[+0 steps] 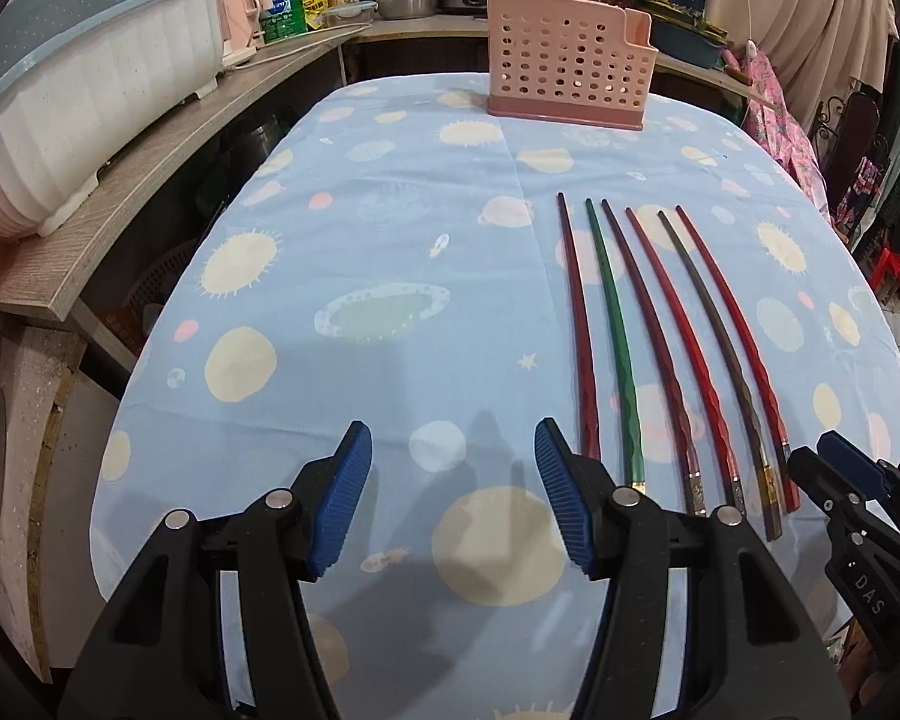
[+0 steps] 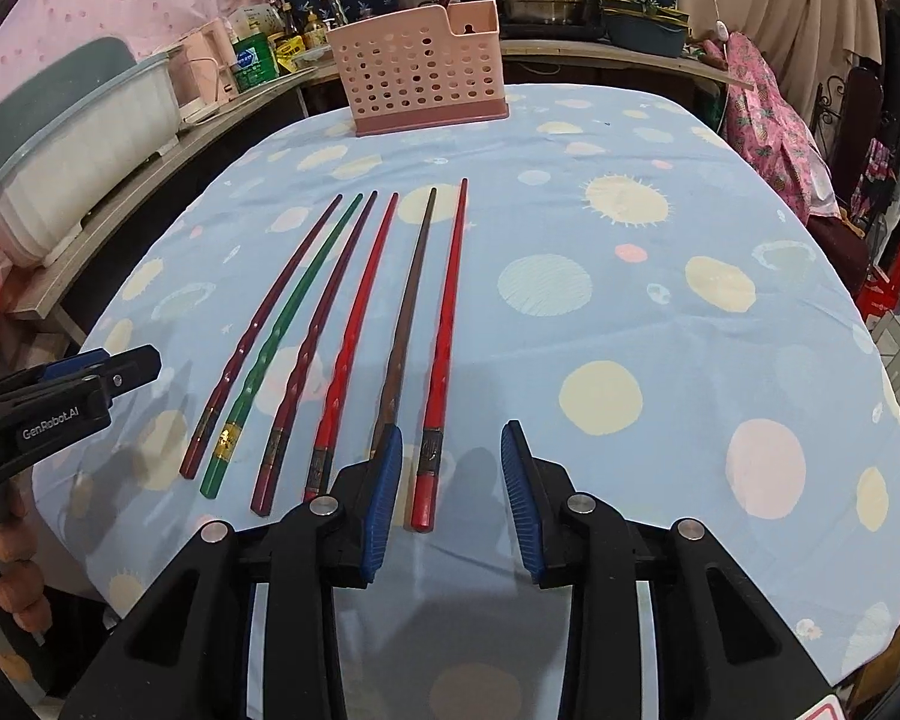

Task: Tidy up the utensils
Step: 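Close right tool on a red chopstick while left tool approaches a brown chopstick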

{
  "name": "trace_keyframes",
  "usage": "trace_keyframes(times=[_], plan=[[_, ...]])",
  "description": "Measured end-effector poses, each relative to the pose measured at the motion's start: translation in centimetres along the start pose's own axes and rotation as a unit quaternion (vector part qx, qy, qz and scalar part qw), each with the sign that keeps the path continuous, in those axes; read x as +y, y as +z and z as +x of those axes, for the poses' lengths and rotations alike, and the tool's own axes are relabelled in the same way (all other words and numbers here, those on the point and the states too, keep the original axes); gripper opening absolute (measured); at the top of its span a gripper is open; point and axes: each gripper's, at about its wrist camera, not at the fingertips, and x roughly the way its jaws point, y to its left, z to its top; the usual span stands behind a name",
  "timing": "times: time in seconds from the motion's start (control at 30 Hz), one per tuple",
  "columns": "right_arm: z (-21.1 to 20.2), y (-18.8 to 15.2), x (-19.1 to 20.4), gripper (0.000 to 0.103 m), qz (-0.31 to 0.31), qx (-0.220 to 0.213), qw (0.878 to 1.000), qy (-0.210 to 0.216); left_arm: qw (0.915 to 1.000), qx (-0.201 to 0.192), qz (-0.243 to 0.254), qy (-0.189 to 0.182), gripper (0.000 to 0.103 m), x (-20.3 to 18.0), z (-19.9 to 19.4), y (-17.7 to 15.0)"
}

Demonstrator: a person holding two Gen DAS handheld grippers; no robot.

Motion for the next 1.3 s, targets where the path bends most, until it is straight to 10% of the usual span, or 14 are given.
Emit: trace_keyframes(times=[0.4,1.3], plan=[[0.7,-0.7,0.3,0.010,-0.014,0.009,1.000,-0.002,0.9997,0.007,0.012,-0.018,0.059,-0.8,-0.1,-1.0],[0.7,-1.0,0.2,0.009,-0.017,0.002,1.000,-0.003,0.9980,0.041,0.033,-0.035,0.060,-2.5,1.9,-2.3]])
